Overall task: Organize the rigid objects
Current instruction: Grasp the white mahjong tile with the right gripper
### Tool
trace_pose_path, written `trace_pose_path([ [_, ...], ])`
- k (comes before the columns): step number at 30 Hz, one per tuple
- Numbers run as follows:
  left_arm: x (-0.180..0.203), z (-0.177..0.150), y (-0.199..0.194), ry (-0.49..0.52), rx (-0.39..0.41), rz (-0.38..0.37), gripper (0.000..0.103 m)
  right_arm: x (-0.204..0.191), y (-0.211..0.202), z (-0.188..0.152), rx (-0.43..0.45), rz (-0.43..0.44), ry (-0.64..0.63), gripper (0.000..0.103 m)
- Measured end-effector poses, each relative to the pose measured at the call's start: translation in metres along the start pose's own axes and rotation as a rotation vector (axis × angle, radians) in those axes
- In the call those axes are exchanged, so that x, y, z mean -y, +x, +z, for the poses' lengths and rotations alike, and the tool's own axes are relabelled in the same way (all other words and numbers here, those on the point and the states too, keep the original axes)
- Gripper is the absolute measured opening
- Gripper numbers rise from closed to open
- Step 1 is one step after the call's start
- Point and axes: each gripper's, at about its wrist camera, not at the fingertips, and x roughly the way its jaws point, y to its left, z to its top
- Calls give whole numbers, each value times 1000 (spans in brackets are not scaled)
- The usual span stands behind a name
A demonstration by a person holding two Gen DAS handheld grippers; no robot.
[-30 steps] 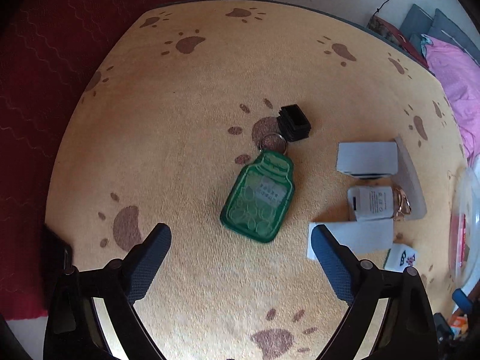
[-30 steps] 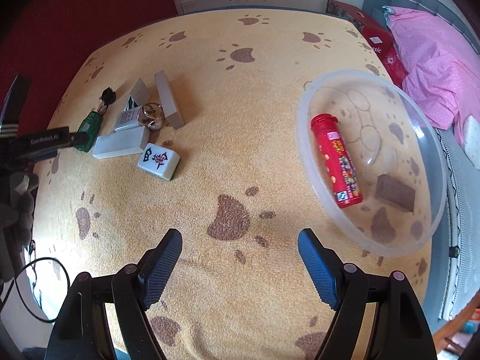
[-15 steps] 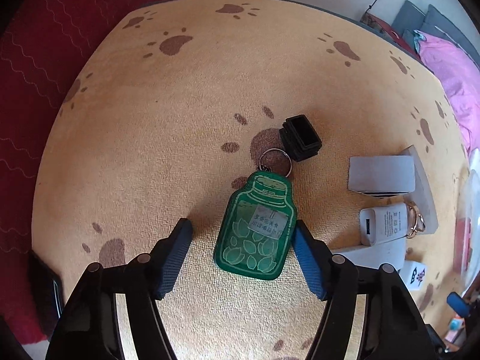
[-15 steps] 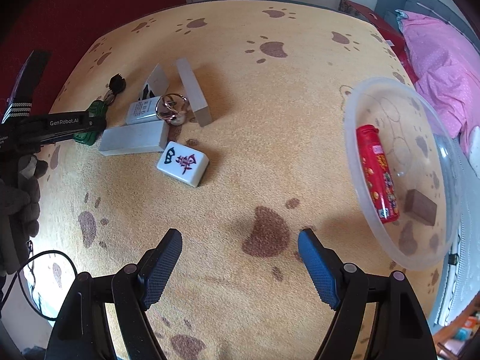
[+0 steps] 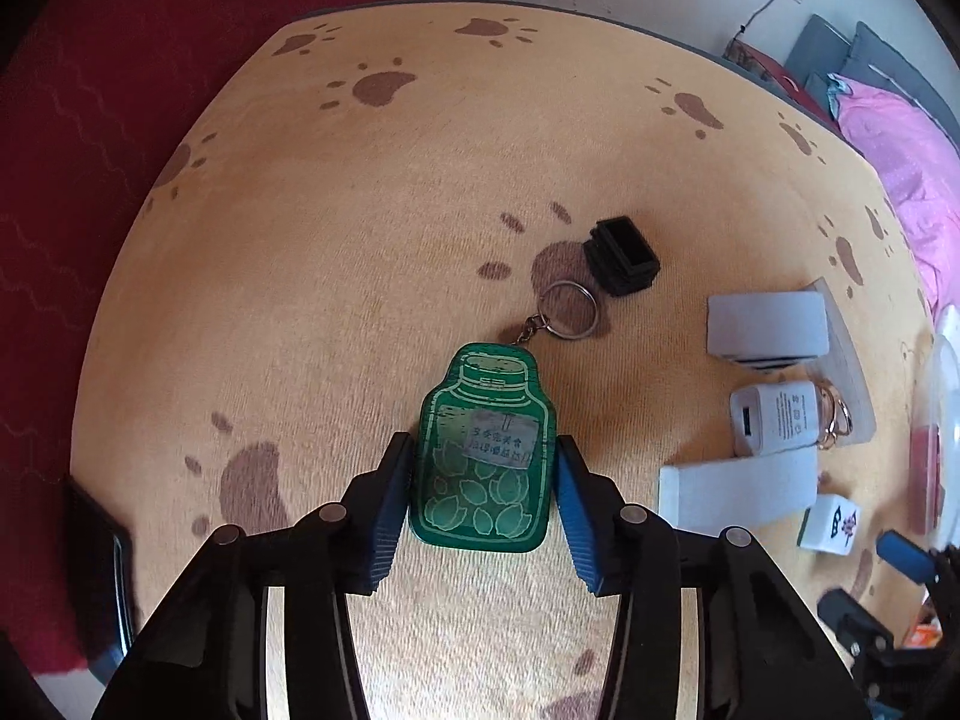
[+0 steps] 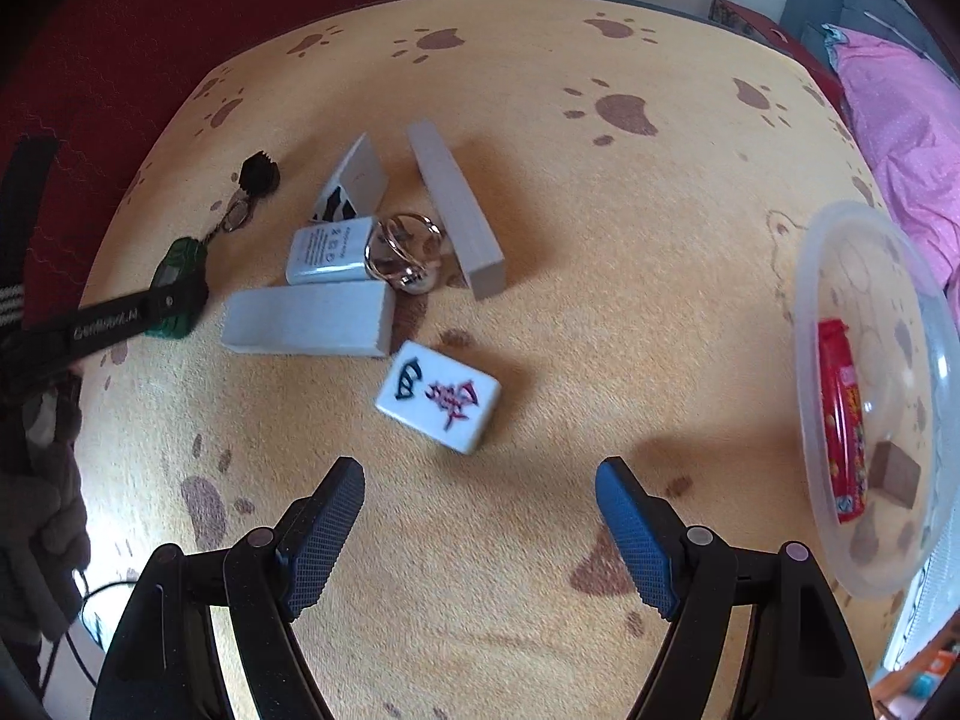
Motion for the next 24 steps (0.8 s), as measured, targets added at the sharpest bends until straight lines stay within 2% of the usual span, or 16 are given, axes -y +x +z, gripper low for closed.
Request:
trace_pose_path([
  [12, -4, -28, -10, -29, -15, 25, 47, -16, 26, 25, -11, -11, -19, 59],
  [13, -5, -29, -11, -33, -16, 25, 47, -18, 26, 26, -7, -11, -29, 51],
  [24, -3, -44, -21, -50, -25, 35, 47, -12, 18, 17, -13, 16, -41, 50],
])
